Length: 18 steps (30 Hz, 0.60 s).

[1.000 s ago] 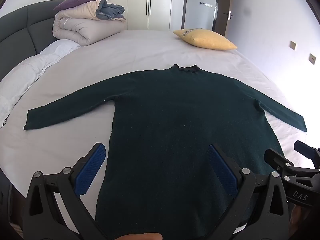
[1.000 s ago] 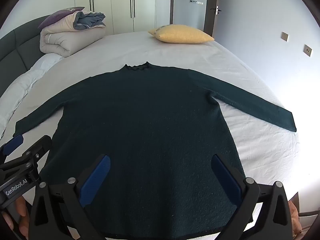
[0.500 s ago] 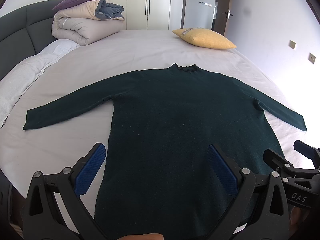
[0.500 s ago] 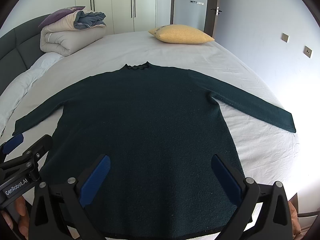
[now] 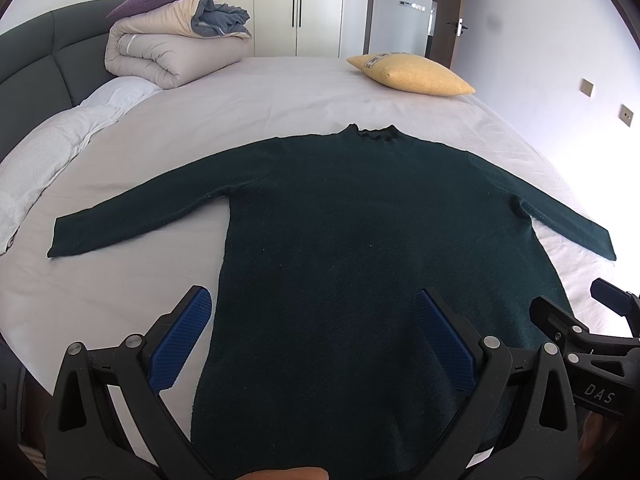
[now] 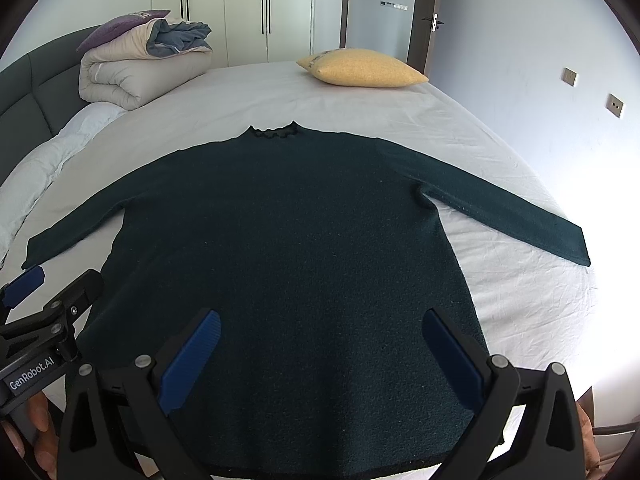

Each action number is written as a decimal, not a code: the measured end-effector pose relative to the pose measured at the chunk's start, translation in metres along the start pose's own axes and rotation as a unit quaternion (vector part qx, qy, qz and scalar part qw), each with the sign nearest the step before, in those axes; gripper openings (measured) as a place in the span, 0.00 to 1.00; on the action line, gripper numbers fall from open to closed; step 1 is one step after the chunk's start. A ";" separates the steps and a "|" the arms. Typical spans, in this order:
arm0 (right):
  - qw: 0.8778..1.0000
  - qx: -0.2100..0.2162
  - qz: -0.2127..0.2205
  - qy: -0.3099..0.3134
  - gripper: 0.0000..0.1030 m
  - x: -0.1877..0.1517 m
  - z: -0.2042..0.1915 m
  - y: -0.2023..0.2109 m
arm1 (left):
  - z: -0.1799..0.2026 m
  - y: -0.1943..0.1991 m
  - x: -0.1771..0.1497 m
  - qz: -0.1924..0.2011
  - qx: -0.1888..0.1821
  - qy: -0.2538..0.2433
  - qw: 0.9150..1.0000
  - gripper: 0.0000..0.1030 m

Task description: Fold small clothes

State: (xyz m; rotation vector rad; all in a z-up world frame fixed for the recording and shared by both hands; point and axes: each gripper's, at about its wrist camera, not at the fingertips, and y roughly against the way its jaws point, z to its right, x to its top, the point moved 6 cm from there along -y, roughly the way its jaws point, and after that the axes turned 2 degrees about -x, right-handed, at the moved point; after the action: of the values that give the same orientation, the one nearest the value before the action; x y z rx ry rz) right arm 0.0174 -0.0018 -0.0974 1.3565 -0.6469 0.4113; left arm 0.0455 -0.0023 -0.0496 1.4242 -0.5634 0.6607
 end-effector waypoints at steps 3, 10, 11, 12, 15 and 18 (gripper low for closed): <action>1.000 -0.003 0.001 0.002 1.00 0.000 0.001 0.000 | -0.002 -0.001 0.000 0.001 0.001 0.000 1.000 1.00; 1.000 -0.004 0.001 0.002 1.00 -0.003 0.001 -0.003 | -0.004 -0.001 -0.002 0.001 0.002 0.000 1.000 1.00; 1.000 -0.005 0.001 0.001 1.00 -0.003 0.002 -0.003 | -0.004 -0.002 -0.002 0.001 0.003 0.000 1.000 1.00; 1.000 -0.005 0.001 0.001 1.00 -0.003 0.003 -0.003 | -0.005 -0.002 -0.002 0.001 0.003 0.000 1.000 1.00; 1.000 -0.006 0.002 0.001 1.00 -0.003 0.004 -0.003 | -0.005 -0.003 -0.003 0.001 0.006 -0.001 1.000 1.00; 1.000 -0.006 0.001 0.001 1.00 -0.002 0.004 -0.003 | -0.005 -0.003 -0.004 0.000 0.006 -0.001 1.000 1.00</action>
State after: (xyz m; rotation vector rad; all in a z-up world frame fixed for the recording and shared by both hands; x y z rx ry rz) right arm 0.0165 -0.0065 -0.1008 1.3440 -0.6479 0.4110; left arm 0.0445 0.0021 -0.0554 1.4373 -0.5626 0.6640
